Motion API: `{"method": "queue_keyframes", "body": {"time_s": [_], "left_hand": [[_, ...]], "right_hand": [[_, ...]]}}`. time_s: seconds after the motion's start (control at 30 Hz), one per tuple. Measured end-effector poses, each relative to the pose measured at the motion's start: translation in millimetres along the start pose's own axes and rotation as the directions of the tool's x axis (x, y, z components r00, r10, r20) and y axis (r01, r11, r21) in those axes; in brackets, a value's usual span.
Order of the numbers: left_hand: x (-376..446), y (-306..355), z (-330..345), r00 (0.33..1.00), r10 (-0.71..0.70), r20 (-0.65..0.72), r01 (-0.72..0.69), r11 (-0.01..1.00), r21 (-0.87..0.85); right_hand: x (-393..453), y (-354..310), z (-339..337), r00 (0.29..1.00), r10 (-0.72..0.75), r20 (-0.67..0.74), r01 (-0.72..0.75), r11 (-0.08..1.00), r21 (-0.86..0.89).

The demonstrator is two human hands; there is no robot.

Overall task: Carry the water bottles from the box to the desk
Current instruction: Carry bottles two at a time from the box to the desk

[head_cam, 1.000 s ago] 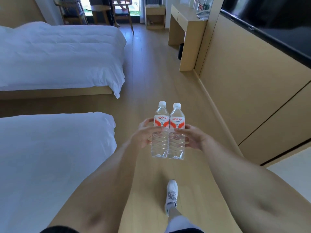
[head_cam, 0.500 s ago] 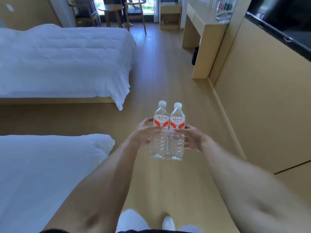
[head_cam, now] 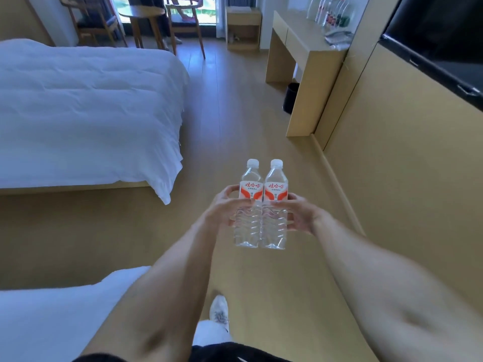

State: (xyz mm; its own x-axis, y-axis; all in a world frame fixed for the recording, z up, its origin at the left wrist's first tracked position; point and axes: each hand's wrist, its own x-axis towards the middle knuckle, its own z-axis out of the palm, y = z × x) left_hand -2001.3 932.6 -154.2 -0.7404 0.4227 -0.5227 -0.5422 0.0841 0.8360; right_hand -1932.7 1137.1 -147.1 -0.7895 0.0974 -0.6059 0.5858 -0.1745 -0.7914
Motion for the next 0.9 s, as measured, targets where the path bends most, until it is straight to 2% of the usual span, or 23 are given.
{"method": "queue_keyframes", "body": {"time_s": [0.23,0.47,0.9], "left_hand": [[110.1,103.6,-40.5,0.999,0.007,0.041,-0.008,0.999,0.044],[204.4,171.5,-57.4,0.997,0.053,0.056,-0.055,0.998,0.033],[411.9,292.6,-59.6,0.998,0.056,-0.009,-0.056,0.998,0.039]], "right_hand": [[94.4,-100.2,16.1,0.999,-0.029,-0.029,0.03,0.998,0.052],[179.6,-173.6,8.1,0.998,-0.048,-0.043,0.051,0.996,0.067],[391.2,-320.1,-52.7,0.999,-0.018,0.048,0.016,0.999,0.036]]}}
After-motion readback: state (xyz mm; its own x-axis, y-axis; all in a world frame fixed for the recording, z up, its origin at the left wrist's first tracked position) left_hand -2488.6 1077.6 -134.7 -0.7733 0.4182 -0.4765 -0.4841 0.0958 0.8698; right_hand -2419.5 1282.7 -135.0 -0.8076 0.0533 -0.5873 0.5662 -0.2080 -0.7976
